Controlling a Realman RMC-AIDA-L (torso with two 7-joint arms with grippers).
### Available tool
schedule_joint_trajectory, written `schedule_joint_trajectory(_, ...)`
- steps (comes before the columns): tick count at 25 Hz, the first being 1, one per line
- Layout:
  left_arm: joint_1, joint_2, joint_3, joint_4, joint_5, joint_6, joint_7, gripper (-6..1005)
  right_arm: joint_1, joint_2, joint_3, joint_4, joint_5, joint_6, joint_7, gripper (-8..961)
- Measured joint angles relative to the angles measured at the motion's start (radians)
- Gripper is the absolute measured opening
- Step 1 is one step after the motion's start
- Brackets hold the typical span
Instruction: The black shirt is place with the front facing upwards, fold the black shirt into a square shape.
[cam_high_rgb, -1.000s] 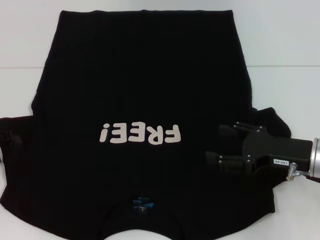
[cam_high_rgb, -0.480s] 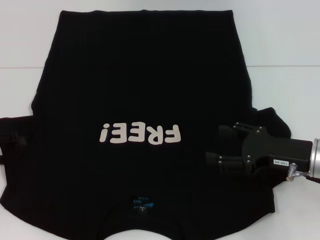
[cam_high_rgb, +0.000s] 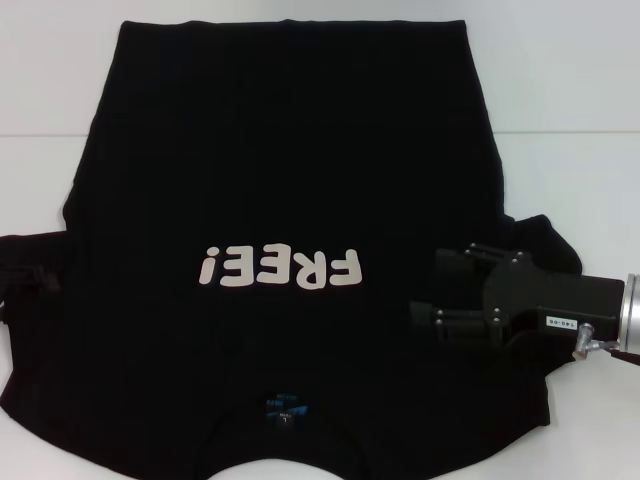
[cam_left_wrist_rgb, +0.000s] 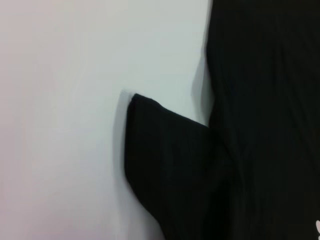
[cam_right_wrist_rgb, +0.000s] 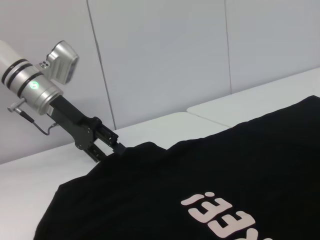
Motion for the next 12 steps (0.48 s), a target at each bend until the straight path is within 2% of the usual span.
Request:
schedule_joint_trajectory(1, 0.000, 0.000, 0.000, 0.001, 0.001, -0.001, 0.000, 913, -0.001, 0.000, 0.001, 0.000, 0.000, -0.003, 0.000, 914)
schedule_joint_trajectory(6, 0.002, 0.000, 0.008, 0.009, 0.003, -0.008, 0.009, 725, -0.001, -0.001, 0.001, 0.000, 0.000, -0.004, 0.000, 915)
schedule_joint_trajectory(12, 0.007, 0.000, 0.008, 0.013, 0.003, -0.014, 0.011, 544, 0.000, 0.000, 0.000, 0.000, 0.000, -0.005, 0.000, 915)
